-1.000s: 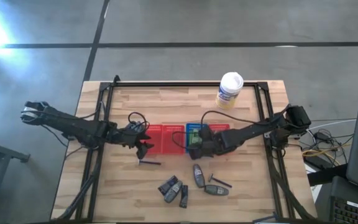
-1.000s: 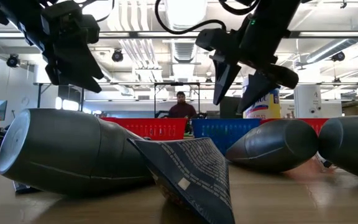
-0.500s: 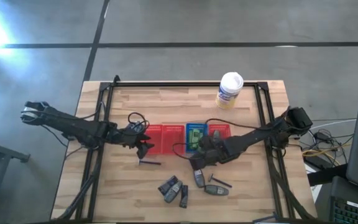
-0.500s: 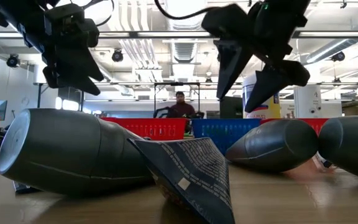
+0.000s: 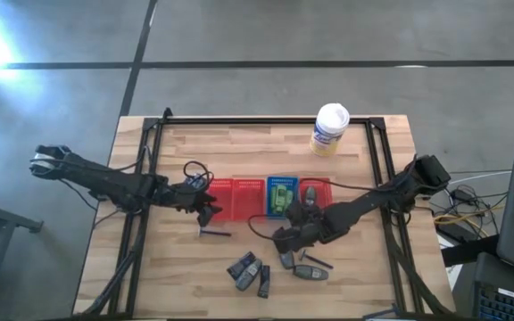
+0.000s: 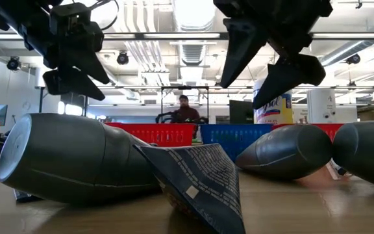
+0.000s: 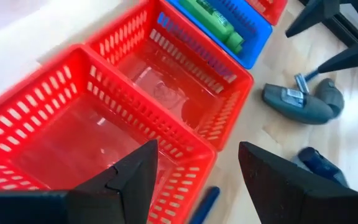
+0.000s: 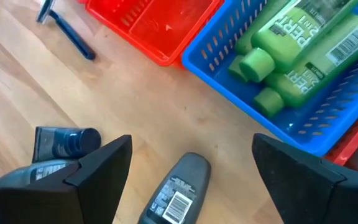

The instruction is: Pick & Place Travel size toiletries

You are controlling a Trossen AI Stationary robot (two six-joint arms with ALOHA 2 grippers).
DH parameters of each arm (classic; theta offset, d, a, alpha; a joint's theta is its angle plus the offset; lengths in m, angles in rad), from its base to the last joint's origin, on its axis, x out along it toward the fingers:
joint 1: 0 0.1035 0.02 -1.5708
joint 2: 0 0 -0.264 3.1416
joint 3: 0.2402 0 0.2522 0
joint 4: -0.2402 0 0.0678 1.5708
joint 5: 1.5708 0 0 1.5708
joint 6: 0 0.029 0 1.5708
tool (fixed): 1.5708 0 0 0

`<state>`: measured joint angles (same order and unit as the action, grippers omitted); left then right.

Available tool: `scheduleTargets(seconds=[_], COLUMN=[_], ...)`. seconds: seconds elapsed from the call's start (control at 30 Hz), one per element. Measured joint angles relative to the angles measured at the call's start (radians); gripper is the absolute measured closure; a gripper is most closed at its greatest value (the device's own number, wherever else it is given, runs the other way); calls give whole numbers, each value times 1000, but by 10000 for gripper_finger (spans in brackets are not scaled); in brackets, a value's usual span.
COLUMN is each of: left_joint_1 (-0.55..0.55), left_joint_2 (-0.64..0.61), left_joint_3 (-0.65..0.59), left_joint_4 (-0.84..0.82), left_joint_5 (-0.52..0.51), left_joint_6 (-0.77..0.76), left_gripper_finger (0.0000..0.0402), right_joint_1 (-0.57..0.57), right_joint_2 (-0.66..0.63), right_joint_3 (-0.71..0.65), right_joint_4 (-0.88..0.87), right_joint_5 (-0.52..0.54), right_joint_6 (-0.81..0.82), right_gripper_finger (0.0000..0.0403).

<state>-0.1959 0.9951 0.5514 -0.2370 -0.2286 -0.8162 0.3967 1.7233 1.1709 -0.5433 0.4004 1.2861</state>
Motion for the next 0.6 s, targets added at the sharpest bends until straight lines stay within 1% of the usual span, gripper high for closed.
scheduleTargets(seconds=[0.1, 0.4, 0.6], left_joint_1=[-7, -31, -31], left_joint_2=[0, 36, 62], left_joint_3=[0, 0, 0], left_joint_4=[0, 2, 13], left_joint_5=[28, 30, 33], left_joint_6=[-18, -55, -56], left_gripper_finger=[172, 172, 172], right_joint_1=[-4, -9, -9], right_joint_2=[0, 0, 0], right_joint_3=[0, 0, 0], right_joint_4=[0, -1, -1], right_joint_5=[0, -5, -5], right_joint_6=[-16, -32, -31], right_gripper_finger=[68, 53, 63])
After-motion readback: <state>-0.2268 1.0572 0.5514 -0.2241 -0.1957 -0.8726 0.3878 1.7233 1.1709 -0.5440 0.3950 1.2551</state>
